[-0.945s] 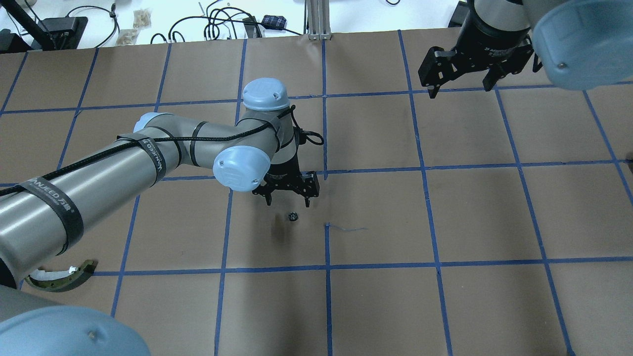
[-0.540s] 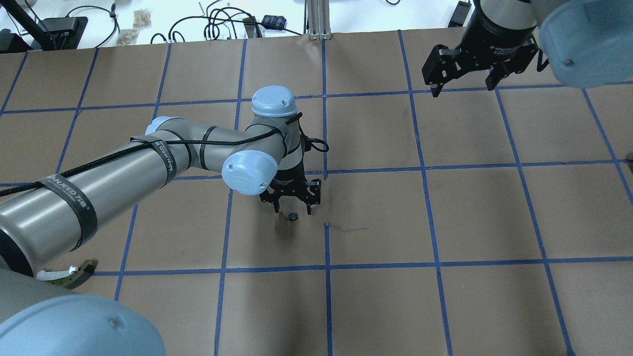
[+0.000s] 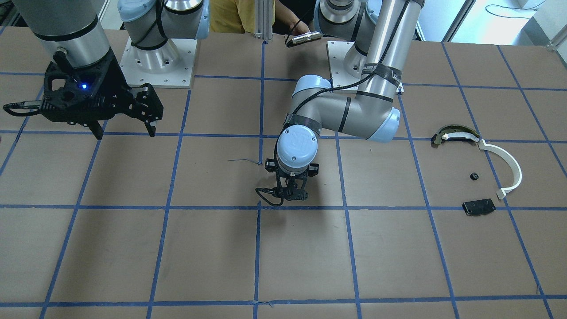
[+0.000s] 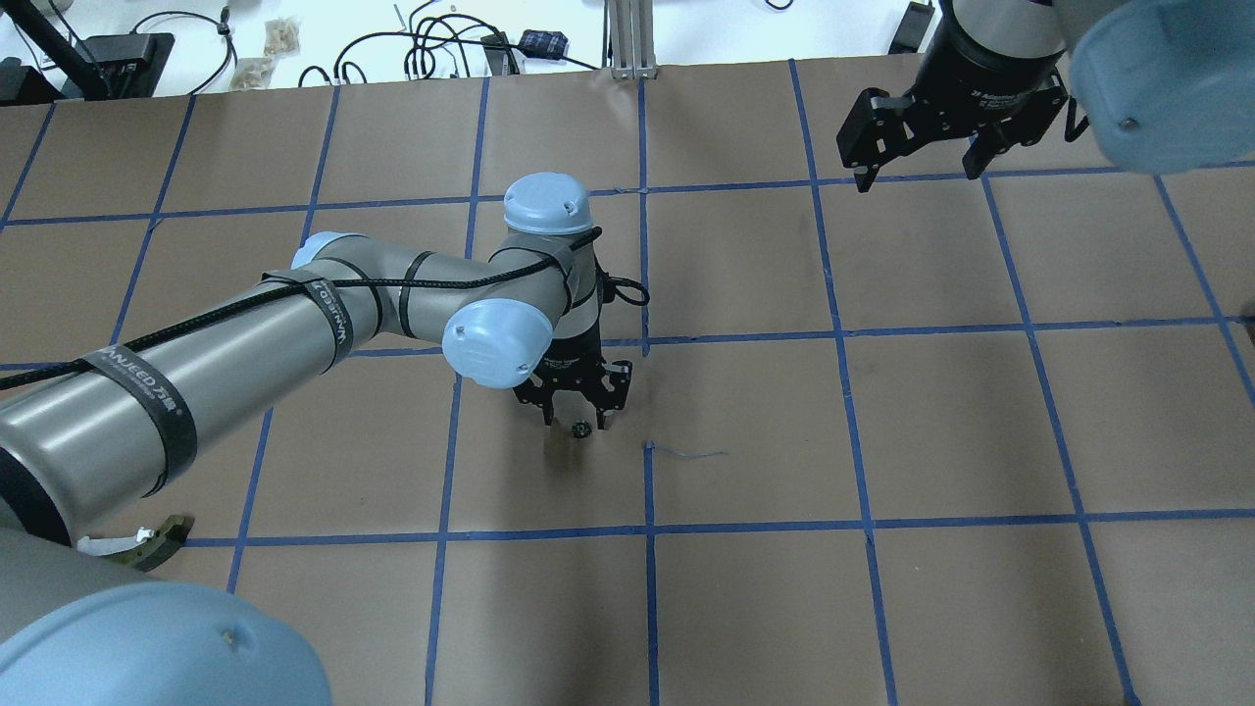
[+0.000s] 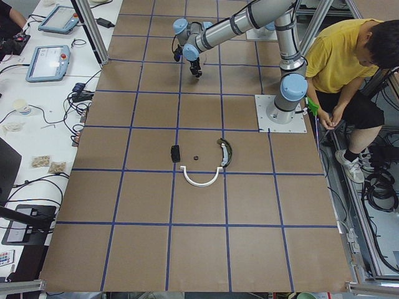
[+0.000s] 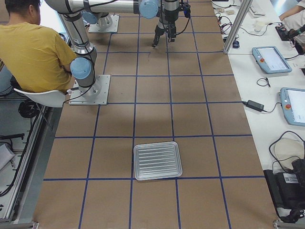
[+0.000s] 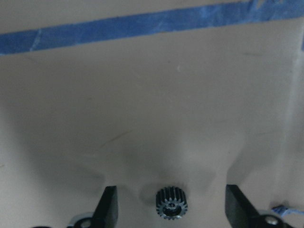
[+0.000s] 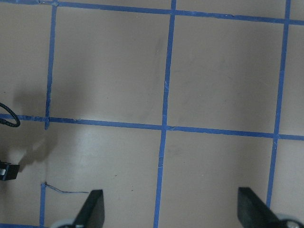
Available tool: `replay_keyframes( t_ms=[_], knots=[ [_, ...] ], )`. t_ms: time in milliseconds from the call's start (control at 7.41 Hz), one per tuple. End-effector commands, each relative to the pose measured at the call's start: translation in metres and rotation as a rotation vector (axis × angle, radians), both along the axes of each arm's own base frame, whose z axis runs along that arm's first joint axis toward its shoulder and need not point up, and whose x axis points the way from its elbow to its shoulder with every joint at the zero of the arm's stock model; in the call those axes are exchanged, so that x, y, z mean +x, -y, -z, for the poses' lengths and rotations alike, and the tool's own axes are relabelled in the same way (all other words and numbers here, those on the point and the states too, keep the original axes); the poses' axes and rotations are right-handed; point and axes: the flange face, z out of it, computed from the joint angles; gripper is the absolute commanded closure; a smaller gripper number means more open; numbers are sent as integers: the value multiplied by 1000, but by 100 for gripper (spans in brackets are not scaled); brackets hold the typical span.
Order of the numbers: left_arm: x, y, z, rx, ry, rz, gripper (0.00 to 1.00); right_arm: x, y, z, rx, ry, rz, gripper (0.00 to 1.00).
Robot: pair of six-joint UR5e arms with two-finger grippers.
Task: Place bearing gear from tray to pile
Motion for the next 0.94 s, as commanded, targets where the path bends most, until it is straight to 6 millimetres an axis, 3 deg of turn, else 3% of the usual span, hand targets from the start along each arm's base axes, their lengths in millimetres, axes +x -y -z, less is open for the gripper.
replay_keyframes(
  t_ms=[0,135,270,540,675,810],
  knots=[
    [1,1,2,-3,16,-1,91,0,0,0,-2,0,0,0],
    [1,1,1,-4,16,-3,100,0,0,0,0,0,0,0],
    [1,3,-1,-16,11,3,100,0,0,0,0,0,0,0],
    [14,26,-32,-82,-11,9,100,0,0,0,-2,0,0,0],
    [55,55,-55,-89,-9,-14,100,0,0,0,-2,0,0,0],
    [115,90,-85,-109,-4,-75,100,0,0,0,-3,0,0,0]
  ],
)
